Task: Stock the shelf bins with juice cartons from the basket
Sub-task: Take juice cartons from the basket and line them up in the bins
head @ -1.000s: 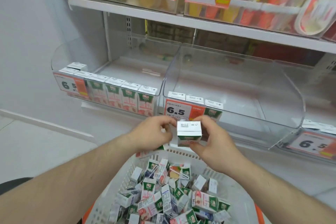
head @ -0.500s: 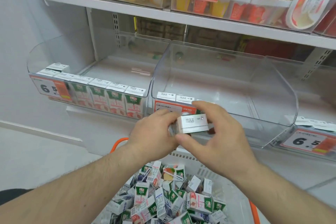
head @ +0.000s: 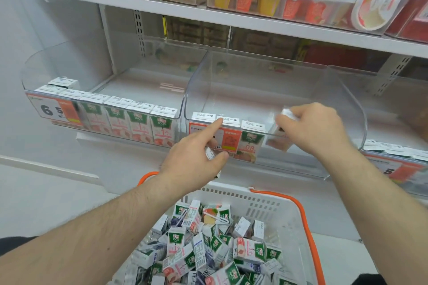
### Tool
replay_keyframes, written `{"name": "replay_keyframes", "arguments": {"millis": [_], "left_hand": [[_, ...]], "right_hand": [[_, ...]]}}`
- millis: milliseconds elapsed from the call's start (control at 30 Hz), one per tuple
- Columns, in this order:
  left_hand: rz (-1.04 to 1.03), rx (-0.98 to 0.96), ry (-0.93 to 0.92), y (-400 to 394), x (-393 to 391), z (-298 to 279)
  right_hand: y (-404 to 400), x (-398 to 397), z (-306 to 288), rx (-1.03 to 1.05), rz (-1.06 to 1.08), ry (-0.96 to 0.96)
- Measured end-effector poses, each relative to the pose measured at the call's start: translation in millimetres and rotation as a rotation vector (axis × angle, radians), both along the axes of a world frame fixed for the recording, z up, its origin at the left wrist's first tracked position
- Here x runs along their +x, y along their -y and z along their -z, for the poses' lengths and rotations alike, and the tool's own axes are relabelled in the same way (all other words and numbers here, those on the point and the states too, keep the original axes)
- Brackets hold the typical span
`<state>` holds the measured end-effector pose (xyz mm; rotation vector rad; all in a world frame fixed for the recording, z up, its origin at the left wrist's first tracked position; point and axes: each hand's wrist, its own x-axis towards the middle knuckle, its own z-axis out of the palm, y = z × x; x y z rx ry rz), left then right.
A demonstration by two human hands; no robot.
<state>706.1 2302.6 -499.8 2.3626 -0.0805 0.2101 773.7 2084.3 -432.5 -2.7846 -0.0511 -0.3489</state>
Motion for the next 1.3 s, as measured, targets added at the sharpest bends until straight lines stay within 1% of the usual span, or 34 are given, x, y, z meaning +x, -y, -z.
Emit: {"name": "replay_keyframes", "arguments": {"millis": [100,167,467,567,667,700,733,767,833,867,900,933,967,1000,1033,1067,1133,1233,1300], "left_hand": [[-0.014,-0.036,-0.008,0.1,-0.1,-0.8],[-0.014,-0.038,-0.012,-1.0,0.0,-0.8],[0.003,-0.099,-0.045,1.0,1.0,-2.5],[0.006,-0.186,-0.048,4.8,-2.0,-3.4],[-0.005,-0.379,-0.021,7.0,-8.9,-6.3],[-0.023,-0.464,-0.013,6.6,-11.8,-9.0],[-0.050,-0.556,-0.016,5.5,-14.3,-12.0],[-0.081,-0.644,-0.030,4.1,-16.2,-15.6],[-0.141,-0.765,-0.088,1.1,-18.0,-21.2],[-0.163,-0.806,-0.114,-0.7,-18.0,-22.8],[-0.179,-0.850,-0.127,-1.5,-17.8,-24.7],[-0.190,-0.887,-0.118,-2.1,-17.0,-25.8],[-0.197,-0.907,-0.090,-2.1,-16.8,-26.9],[-0.197,-0.905,-0.049,-1.9,-16.3,-26.3],[-0.184,-0.906,-0.017,-1.6,-16.2,-25.1],[-0.168,-0.919,0.002,-1.0,-17.2,-25.3],[-0.141,-0.937,0.004,-0.8,-20.2,-25.7],[-0.086,-0.933,0.045,-7.8,-20.1,-27.7],[-0.057,-0.993,0.079,-16.4,-19.7,-31.5]], "right_hand": [[-3.2,3.4,3.4,0.048,-0.026,-0.146],[-5.7,4.3,4.4,0.042,-0.050,-0.200],[-16.6,-3.0,-1.0,-0.050,-0.155,-0.236],[-15.1,-5.9,-4.4,-0.134,-0.143,-0.281],[-13.2,-9.5,-7.1,-0.193,-0.121,-0.288],[-11.5,-10.0,-6.5,-0.177,-0.121,-0.239],[-10.2,-10.8,-5.7,-0.136,-0.127,-0.140],[-9.2,-12.0,-4.2,-0.049,-0.142,0.001],[-12.0,-20.6,-2.5,0.212,-0.196,0.263],[-17.9,-27.7,-1.6,0.330,-0.246,0.311],[-25.7,-36.4,-0.1,0.432,-0.312,0.284],[-35.3,-47.5,1.4,0.522,-0.381,0.207],[-45.9,-57.9,4.1,0.572,-0.445,0.085],[-56.3,-67.7,6.3,0.566,-0.491,-0.041],[-64.5,-74.4,9.5,0.501,-0.517,-0.129],[-71.2,-79.2,14.0,0.419,-0.539,-0.163],[-82.5,-84.0,20.2,0.330,-0.570,-0.085],[-91.9,-85.1,21.0,0.328,-0.570,0.034],[-95.1,-84.5,22.6,0.358,-0.567,0.074]]}}
